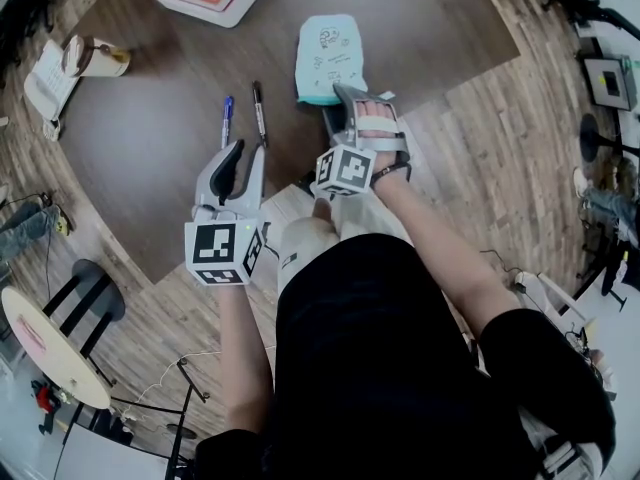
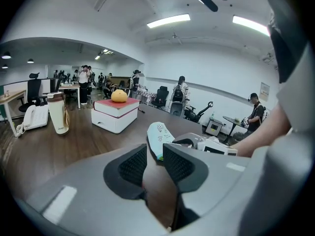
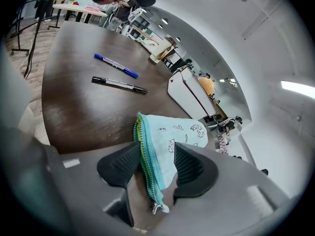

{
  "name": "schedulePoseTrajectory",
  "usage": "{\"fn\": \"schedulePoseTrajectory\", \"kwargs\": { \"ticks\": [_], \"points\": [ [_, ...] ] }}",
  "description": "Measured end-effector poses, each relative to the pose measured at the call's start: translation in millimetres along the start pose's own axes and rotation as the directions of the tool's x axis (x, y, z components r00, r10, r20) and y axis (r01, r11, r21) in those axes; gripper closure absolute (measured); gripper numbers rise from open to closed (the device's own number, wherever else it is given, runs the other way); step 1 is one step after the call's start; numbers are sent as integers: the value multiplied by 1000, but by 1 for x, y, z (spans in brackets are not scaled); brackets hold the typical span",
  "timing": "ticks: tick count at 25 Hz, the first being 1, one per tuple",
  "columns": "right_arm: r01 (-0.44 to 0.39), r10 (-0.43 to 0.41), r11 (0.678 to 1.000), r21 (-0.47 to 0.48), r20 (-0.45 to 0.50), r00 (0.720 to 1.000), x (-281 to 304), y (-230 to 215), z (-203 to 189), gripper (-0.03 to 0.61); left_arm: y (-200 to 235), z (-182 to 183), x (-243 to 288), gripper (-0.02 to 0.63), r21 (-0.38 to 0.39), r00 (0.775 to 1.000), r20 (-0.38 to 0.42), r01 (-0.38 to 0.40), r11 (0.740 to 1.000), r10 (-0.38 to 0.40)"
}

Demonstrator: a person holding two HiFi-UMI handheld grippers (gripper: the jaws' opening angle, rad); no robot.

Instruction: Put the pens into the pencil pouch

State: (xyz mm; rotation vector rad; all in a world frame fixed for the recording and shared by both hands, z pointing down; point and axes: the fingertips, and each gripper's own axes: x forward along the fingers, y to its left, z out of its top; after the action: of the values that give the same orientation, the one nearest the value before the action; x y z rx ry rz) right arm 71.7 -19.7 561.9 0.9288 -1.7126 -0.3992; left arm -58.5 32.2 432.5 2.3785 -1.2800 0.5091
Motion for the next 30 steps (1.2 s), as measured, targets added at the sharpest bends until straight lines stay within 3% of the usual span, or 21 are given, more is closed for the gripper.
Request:
{"fn": "schedulePoseTrajectory", "kwargs": {
  "ticks": [13,30],
  "points": [
    [2,-2,1000,8,-1,1000,-7,-9,-2,393,0,3,-4,514,-2,1000,26,-2,1000,2],
    [-19,19,1000,7,30,999,-18,-21,6,526,2,12,-15,514,-15,998,60,-34,999,35]
  ]
}}
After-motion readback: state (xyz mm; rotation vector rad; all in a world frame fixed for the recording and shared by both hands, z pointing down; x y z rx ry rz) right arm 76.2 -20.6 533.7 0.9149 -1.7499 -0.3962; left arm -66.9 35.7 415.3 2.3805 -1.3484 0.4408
